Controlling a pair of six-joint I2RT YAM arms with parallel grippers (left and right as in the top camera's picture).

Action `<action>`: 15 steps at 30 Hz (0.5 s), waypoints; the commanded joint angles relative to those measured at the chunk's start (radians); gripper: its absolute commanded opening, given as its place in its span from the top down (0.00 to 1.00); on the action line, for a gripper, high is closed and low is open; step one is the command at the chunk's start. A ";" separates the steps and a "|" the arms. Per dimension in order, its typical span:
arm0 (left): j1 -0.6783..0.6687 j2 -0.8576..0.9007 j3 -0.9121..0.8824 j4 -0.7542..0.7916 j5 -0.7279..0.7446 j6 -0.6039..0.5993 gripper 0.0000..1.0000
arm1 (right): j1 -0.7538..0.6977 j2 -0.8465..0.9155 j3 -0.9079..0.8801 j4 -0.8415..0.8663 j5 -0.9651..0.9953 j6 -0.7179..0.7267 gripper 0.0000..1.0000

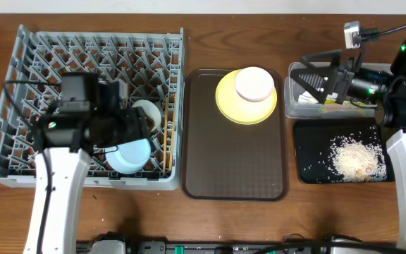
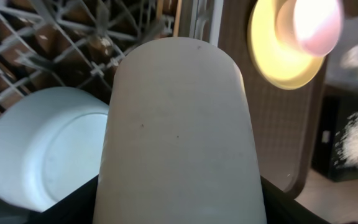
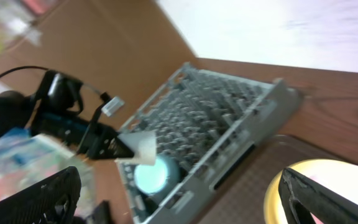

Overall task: Sort waste into correct bins and load items into the dishwasher
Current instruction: 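Release the cup with the right gripper and carry it left over the rack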

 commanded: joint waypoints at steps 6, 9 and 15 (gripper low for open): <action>-0.041 0.103 0.005 0.055 -0.089 -0.037 0.54 | -0.001 0.000 0.000 -0.010 0.190 -0.021 0.01; -0.041 0.118 0.005 0.072 -0.089 -0.036 0.53 | -0.001 0.000 0.000 -0.010 0.190 -0.021 0.01; -0.059 0.181 0.004 0.072 -0.090 -0.036 0.54 | -0.001 0.000 0.000 -0.010 0.190 -0.021 0.01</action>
